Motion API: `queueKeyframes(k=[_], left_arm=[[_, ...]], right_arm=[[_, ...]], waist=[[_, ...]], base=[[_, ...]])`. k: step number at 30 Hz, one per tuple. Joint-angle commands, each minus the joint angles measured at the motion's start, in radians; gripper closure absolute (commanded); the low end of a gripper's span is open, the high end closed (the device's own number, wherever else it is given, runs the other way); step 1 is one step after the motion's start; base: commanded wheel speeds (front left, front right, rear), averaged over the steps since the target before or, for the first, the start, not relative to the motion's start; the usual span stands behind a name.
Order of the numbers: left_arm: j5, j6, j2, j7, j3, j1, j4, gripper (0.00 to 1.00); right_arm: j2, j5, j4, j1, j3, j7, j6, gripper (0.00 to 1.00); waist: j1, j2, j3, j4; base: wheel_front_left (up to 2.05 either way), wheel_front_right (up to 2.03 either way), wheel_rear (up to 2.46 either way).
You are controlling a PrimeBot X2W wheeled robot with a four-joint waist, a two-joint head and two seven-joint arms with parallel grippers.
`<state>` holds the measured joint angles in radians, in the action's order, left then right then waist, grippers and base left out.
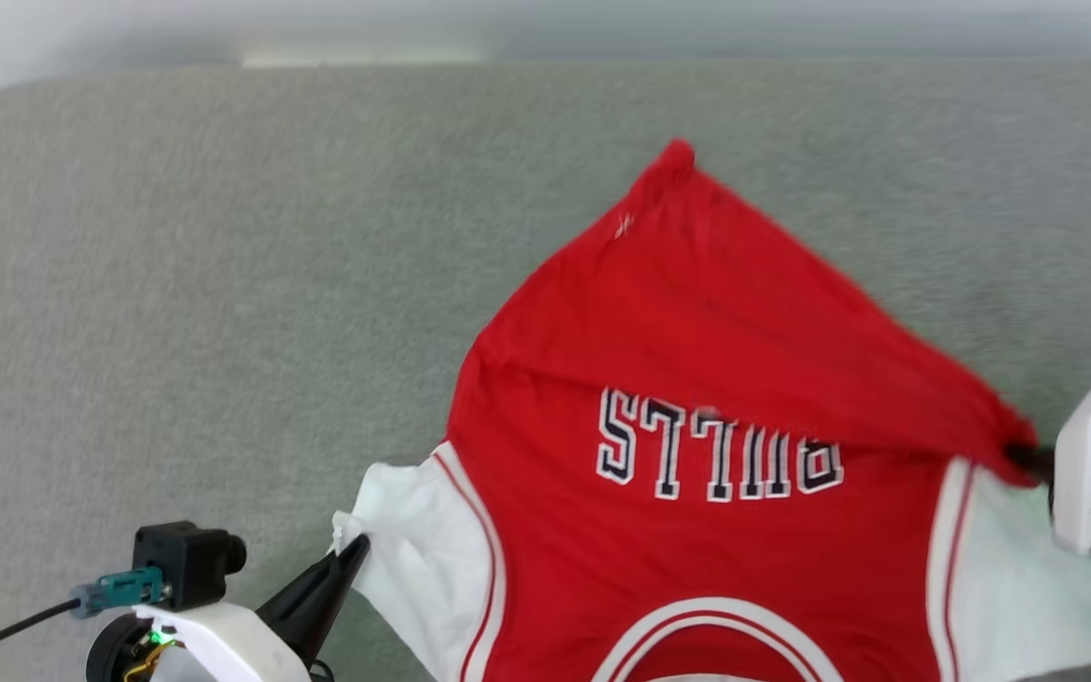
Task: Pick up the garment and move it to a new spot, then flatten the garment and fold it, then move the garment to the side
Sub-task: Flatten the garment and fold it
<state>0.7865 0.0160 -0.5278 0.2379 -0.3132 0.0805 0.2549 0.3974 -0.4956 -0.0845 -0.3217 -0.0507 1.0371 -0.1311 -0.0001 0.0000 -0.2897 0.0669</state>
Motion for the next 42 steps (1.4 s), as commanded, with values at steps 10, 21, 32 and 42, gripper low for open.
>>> queueKeyframes(k=[10, 21, 32, 42], left_arm=[[0.006, -0.032, 0.014, -0.035, 0.013, 0.065, -0.015, 1.00], [0.004, -0.054, 0.017, -0.023, -0.004, 0.084, 0.022, 1.00], [-0.032, -0.069, 0.000, 0.009, -0.025, 0.055, 0.101, 1.00], [-0.074, -0.046, 0.015, 0.014, -0.061, -0.037, 0.142, 1.00]], right_arm=[[-0.057, -0.027, 0.110, 0.279, -0.042, -0.068, 0.000, 1.00], [-0.077, -0.008, 0.109, 0.350, -0.036, -0.143, 0.000, 0.00], [-0.036, -0.046, 0.252, 0.149, 0.037, -0.059, 0.000, 0.00], [-0.066, 0.027, 0.120, -0.197, 0.168, 0.064, 0.000, 0.00]], waist=[[0.0001, 0.0000, 0.117, -0.095], [0.0001, 0.0000, 0.129, -0.095], [0.0001, 0.0000, 0.053, -0.018], [0.0001, 0.0000, -0.087, 0.102]], base=[[0.00, 0.00, 0.00], [0.00, 0.00, 0.00], [0.00, 0.00, 0.00], [0.00, 0.00, 0.00]])
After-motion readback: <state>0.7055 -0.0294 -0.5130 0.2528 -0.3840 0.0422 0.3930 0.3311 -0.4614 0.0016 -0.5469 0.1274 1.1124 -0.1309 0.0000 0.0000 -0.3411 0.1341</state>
